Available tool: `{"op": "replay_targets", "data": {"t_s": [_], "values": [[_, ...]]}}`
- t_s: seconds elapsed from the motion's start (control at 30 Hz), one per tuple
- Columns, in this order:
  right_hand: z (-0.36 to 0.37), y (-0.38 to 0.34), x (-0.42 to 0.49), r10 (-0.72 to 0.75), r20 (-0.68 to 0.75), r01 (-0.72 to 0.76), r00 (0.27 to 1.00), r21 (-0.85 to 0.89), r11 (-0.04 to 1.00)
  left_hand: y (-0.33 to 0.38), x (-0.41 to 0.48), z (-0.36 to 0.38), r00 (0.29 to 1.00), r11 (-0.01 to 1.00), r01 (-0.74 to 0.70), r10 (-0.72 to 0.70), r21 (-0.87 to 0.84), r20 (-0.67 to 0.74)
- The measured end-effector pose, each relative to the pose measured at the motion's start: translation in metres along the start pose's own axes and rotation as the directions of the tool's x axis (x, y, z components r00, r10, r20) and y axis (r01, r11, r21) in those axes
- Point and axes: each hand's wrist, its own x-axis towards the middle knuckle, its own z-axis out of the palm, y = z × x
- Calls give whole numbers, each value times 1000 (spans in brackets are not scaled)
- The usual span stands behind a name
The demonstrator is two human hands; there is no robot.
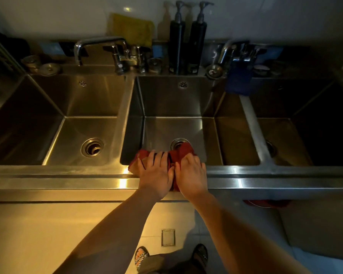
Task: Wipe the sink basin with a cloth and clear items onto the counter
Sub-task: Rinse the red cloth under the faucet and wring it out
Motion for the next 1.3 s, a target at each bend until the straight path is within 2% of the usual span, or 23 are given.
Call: {"op": "replay_targets", "data": {"t_s": [0.33,0.67,0.9,1.07,1.2,1.3], "values": [[-42,110,-6,7,-84,-7,996,0,1000,112,15,21,997,997,-70,70,-23,16],[-80,193,-12,19,-39,-19,999,-8,1000,200,26,39,992,992,-125,125,6,-11],[-66,178,-12,168,-110,-148,980,164,975,185,22,34,978,979,-194,198,68,-65],[-53,156,-8,158,-73,-146,985,139,979,161,18,27,979,979,-190,194,77,-55],[-50,133,-11,102,-113,-93,988,81,992,138,15,23,979,975,-197,202,106,-39],[-59,128,-15,69,-153,-67,986,19,998,133,14,21,962,958,-258,266,127,-54]]}}
